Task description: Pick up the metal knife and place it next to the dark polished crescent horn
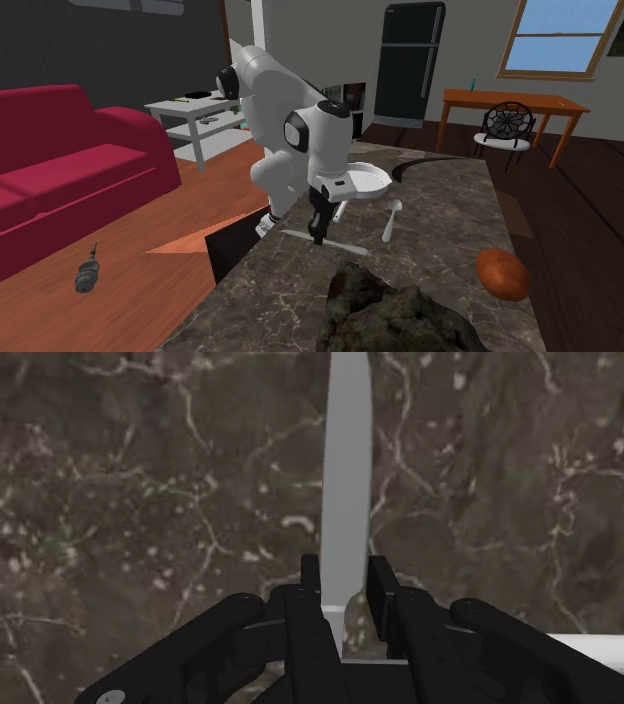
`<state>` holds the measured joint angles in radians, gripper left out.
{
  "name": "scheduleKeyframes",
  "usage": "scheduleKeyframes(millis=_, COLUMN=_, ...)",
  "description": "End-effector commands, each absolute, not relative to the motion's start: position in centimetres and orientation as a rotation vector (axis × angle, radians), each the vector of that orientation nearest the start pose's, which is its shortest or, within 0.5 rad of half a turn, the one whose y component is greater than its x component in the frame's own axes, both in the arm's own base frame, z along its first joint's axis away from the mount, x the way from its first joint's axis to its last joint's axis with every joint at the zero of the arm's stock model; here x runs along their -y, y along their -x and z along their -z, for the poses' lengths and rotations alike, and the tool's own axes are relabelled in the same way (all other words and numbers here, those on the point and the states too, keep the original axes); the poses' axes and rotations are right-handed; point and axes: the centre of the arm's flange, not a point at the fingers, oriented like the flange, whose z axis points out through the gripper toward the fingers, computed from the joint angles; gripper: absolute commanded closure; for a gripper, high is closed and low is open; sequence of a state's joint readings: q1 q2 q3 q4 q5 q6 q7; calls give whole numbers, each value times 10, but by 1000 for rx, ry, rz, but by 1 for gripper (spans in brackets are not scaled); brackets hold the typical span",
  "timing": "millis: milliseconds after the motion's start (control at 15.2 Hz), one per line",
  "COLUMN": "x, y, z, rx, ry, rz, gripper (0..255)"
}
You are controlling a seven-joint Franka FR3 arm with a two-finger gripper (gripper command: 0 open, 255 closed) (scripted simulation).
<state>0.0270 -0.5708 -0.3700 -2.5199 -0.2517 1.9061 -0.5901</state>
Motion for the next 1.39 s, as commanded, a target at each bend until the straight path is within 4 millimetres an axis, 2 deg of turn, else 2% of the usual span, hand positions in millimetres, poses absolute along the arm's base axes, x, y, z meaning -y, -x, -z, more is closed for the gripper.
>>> scheduleKeyframes(millis=0, x=142, y=-345, z=-443, rx=614, ry=3050, rz=-149, gripper=255)
scheduleKeyframes(millis=330, x=140, y=-345, z=-445, rx=614, ry=3050, rz=-149, gripper=255)
scheduleKeyframes(millis=1320, x=140, y=-345, z=-524, rx=614, ry=3050, rz=-149, gripper=255)
